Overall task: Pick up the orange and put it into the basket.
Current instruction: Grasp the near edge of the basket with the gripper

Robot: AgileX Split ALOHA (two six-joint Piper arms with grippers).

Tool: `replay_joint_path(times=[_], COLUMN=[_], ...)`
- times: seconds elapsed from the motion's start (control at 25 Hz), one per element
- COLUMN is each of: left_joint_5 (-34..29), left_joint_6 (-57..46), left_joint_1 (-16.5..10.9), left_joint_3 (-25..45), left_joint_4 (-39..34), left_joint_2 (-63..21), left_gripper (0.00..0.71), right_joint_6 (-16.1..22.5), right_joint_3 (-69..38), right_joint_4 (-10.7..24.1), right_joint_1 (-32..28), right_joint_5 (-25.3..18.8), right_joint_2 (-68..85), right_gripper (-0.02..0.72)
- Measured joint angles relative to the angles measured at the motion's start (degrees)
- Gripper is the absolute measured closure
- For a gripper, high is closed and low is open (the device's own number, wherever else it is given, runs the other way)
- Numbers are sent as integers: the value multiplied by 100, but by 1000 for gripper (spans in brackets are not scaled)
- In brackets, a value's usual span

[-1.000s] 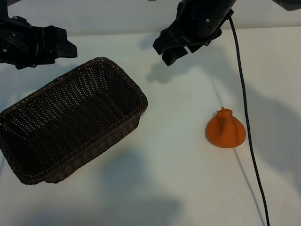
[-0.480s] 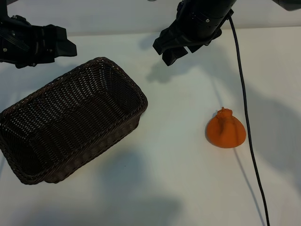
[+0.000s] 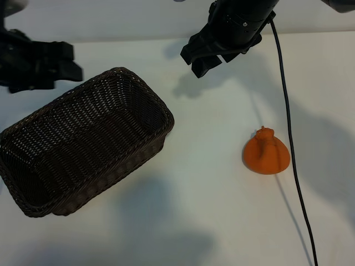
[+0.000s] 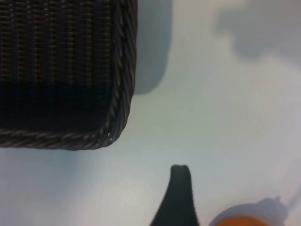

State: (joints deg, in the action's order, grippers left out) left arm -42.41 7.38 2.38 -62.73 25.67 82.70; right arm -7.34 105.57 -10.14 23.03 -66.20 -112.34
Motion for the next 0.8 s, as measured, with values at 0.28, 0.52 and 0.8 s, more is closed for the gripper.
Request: replay_joint_path(times=[0.28, 0.52, 0.8], left_joint_5=[-106, -322, -848], left_joint_6=[-1606, -2590, -4036], left_joint_1=[0, 0, 0], left_joint_3=[832, 1773, 2424], left_joint_4=[-1399, -1899, -3366], left_joint_2=[-1465, -2678, -3426], left_gripper=[121, 121, 121], right_joint_6=[0, 0, 0], right_joint_3=[0, 0, 0], right_joint_4=[0, 0, 0], right_joint_1=[0, 0, 0], right_joint_5=[-162, -224, -236], right_joint_2=[0, 0, 0], right_gripper=[108, 108, 108])
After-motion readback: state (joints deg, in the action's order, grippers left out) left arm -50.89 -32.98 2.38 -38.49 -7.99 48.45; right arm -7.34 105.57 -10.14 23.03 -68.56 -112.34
